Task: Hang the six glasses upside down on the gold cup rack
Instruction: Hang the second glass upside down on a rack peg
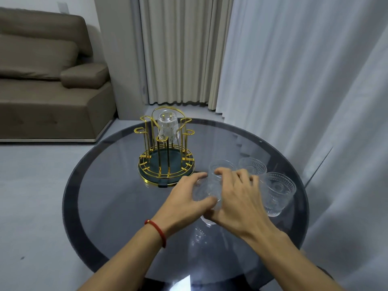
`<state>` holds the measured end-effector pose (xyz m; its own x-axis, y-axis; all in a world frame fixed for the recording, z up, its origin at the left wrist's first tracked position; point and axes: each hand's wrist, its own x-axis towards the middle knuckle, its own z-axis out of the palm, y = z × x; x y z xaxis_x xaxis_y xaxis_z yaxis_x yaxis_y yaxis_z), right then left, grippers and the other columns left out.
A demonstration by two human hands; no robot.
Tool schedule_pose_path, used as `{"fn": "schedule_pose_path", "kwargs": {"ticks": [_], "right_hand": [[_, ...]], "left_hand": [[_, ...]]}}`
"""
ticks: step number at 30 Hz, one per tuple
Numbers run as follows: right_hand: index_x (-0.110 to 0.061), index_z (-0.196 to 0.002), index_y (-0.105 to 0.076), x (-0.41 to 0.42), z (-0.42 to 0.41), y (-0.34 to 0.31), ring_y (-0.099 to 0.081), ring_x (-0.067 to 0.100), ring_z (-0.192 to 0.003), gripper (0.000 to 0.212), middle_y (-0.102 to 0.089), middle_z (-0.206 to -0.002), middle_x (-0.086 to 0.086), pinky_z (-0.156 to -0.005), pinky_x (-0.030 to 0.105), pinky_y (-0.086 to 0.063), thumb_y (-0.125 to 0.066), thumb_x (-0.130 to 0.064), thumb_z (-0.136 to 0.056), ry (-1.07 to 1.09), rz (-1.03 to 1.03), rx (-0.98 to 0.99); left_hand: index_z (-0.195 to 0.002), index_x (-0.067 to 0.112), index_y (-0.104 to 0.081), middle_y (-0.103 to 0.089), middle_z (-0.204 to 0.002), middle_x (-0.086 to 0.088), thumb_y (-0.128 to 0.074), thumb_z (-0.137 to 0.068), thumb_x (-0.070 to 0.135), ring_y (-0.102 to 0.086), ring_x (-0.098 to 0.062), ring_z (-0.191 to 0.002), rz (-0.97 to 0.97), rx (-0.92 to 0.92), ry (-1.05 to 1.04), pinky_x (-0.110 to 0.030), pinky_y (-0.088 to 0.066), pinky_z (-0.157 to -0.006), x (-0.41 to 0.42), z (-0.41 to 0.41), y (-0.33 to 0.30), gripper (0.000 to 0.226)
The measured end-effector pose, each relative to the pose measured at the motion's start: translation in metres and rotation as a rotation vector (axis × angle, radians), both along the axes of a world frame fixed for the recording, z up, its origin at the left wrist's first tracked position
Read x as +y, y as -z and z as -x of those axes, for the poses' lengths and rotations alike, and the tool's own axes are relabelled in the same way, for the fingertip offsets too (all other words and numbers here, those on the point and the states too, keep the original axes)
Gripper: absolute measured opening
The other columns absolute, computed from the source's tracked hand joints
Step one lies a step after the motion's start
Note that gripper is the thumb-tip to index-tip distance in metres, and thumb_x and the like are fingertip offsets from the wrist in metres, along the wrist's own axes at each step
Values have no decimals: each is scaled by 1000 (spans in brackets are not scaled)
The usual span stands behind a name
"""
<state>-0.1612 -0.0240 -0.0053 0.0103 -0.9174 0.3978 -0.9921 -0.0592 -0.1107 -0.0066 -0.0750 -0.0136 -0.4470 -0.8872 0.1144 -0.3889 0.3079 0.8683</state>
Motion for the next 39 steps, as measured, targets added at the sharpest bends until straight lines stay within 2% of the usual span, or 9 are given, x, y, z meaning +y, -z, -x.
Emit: {"fn": "schedule_pose_path", "kwargs": {"ticks": [5, 10, 14, 19, 22, 26, 29, 33, 39], "right_hand": [[-11, -134, -57, -4, -15, -1, -55, 26, -107, 84, -63, -118, 1, -89, 42, -46, -73, -45, -58, -264, 110, -161], [-28, -148, -40, -16, -17, -7, -46, 1, -130, 60, -49, -143, -8, -111, 25, -37, -59, -47, -94, -343, -95, -633], [-49, -145, -35, -24, -21, -6, -52, 0, -126, 51, -52, -143, -16, -105, 32, -43, -39, -68, -98, -273, -192, -793], [-42, -137, -49, -42, -15, -6, -63, 8, -115, 81, -65, -127, -8, -98, 39, -53, -63, -81, -67, -88, -262, -1121], [-36, -128, -61, -49, -10, -7, -67, 15, -114, 76, -72, -122, -6, -97, 43, -55, -70, -78, -65, -53, -239, -1153], [-39, -122, -65, -57, 0, -22, -71, 3, -98, 70, -75, -106, -15, -82, 30, -55, -76, -76, -64, 17, -12, -1135], [-37, -125, -66, -67, 14, -47, -71, 10, -104, 74, -73, -114, -11, -83, 34, -56, -79, -72, -62, 32, 83, -1174], [-32, -126, -64, -108, 23, -90, -70, 17, -107, 79, -70, -120, -2, -89, 37, -57, -79, -70, -59, 92, 245, -1138], [-13, -132, -62, -209, 7, -153, -70, 25, -111, 78, -68, -127, 7, -95, 50, -59, -86, -49, -68, -12, 217, -1217]], "left_hand": [[-123, 45, -57, -63, -110, 16, -81, -67, 45, -60, 2, -101, 108, 12, -35, -21, -52, -79, -9, -12, 3, 61], [-111, 21, -68, -70, -106, -13, -79, -68, 37, -72, -26, -90, -244, 530, -253, -36, -59, -55, -24, -26, -10, 48], [-111, 7, -69, -72, -98, -10, -74, -77, 36, -72, -25, -84, -396, 739, -185, -38, -58, -57, -28, -36, -12, 45], [-122, 7, -66, -69, -122, -22, -67, -88, 36, -70, -35, -107, -478, 759, -66, -47, -61, -75, -37, -36, -2, 45], [-121, 18, -70, -72, -123, -15, -61, -93, 47, -69, -32, -112, -487, 747, -5, -55, -60, -87, -45, -36, 6, 41], [-102, 19, -70, -65, -107, -8, -45, -93, 59, -62, -24, -101, -82, 322, -412, -45, -57, -82, -62, -41, 29, 48], [-118, 20, -61, -49, -125, -2, -60, -91, 43, -47, -24, -122, 240, -175, -496, -39, -48, -93, -75, -46, 57, 35], [-154, 32, -26, -13, -165, -5, -52, -90, 54, -2, -24, -155, 240, -492, -425, -51, -20, -124, -80, -43, 85, 72], [-159, 40, 1, 9, -171, 0, -31, -91, 63, 24, -22, -153, 264, -611, -378, -54, -2, -126, -82, -43, 101, 79]]}}
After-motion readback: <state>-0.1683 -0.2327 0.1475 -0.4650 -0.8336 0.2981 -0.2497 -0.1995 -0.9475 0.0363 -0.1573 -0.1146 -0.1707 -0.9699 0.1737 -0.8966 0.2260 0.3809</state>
